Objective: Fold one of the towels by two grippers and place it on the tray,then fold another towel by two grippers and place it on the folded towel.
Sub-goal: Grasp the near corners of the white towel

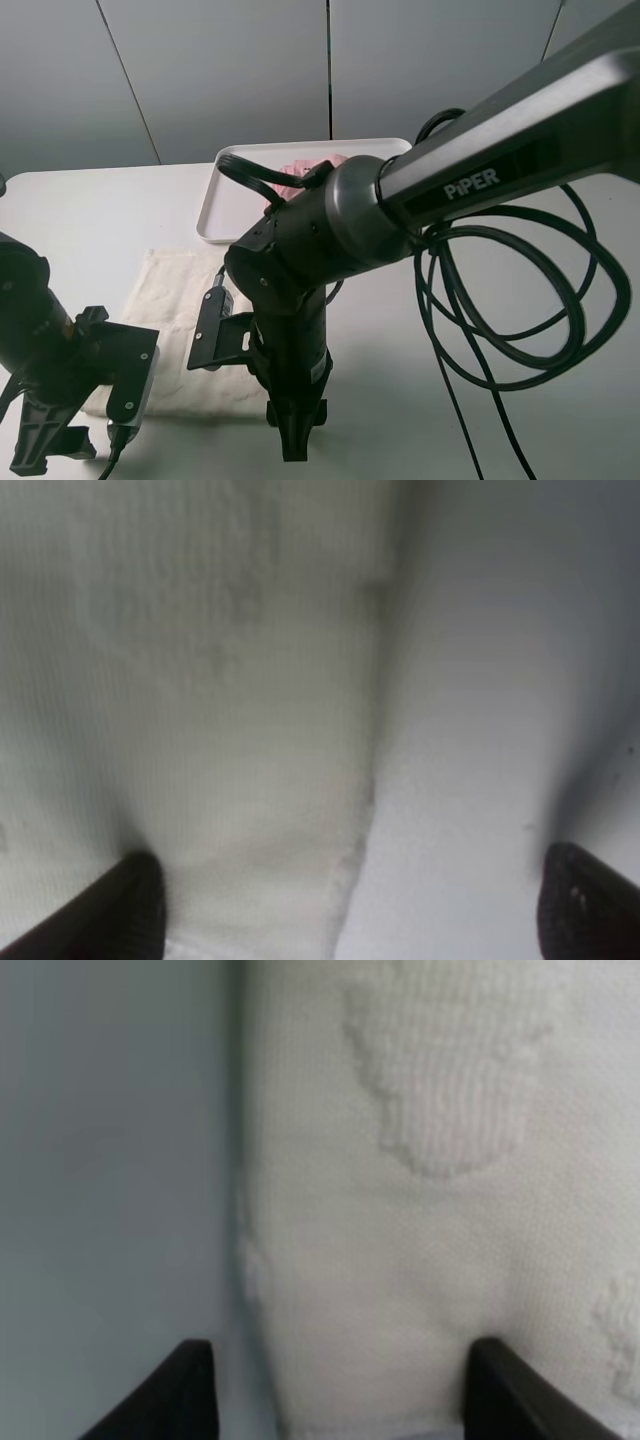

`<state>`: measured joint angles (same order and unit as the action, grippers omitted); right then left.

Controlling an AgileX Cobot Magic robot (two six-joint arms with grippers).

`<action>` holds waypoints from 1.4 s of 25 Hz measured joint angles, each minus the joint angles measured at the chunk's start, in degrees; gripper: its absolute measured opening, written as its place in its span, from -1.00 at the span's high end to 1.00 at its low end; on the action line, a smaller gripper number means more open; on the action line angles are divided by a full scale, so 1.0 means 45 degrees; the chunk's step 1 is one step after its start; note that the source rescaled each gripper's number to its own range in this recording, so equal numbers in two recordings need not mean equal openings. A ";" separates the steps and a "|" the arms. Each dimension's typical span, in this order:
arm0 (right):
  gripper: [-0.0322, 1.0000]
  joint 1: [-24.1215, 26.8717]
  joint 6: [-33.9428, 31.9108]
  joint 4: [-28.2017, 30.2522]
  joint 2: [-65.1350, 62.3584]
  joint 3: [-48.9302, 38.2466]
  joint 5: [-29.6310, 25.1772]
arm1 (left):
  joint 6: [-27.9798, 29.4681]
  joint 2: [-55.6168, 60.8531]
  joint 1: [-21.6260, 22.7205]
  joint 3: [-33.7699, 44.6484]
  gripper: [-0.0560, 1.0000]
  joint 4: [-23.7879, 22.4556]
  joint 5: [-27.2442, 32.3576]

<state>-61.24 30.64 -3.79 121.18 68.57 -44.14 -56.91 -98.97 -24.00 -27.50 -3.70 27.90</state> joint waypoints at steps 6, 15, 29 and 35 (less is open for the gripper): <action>-0.08 0.0000 -0.0815 0.0456 0.0000 -0.0025 0.0177 | 0.0026 0.0000 0.0000 0.0000 -0.96 0.0000 0.0000; 0.78 0.0000 -0.1506 0.1324 0.0031 -0.0025 0.0529 | 0.0049 0.0000 0.0000 0.0000 -0.96 0.0000 0.0000; 0.93 0.0022 -0.1987 0.1374 0.0029 -0.0025 0.0503 | 0.0838 0.0000 0.0000 0.0000 -0.96 -0.0255 -0.0220; 0.93 0.0022 -0.1987 0.1320 0.0029 -0.0025 0.0483 | 0.2569 -0.0091 0.0000 0.0000 -0.66 -0.1808 -0.0881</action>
<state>-61.14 21.70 2.15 121.31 68.46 -41.97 -45.35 -99.38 -24.00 -27.50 -11.84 23.93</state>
